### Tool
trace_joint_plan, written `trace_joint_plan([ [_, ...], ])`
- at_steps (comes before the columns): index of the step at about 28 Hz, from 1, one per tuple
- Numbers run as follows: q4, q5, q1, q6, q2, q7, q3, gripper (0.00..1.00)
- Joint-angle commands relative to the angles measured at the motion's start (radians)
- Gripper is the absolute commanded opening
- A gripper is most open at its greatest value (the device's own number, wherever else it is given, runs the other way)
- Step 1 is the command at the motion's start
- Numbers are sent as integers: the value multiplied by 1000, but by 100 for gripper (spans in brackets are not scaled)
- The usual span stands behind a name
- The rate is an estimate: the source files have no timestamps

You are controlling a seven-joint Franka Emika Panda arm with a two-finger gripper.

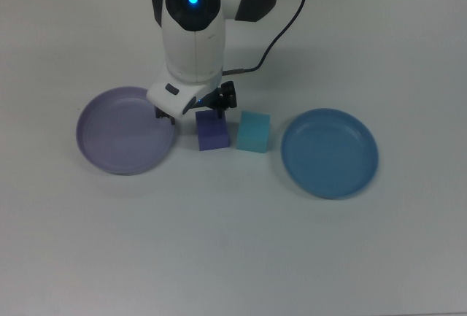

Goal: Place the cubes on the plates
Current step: 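Lower the open gripper onto the dark purple cube, then close the gripper around the dark purple cube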

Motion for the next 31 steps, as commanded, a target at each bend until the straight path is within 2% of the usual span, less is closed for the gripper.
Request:
trace_joint_plan([
  [1, -29, -21, 11, 41, -5, 26, -5, 100],
  [10, -29, -32, 31, 47, 18, 38, -6, 100],
  [31, -23, -24, 37, 24, -4, 66, -5, 100],
])
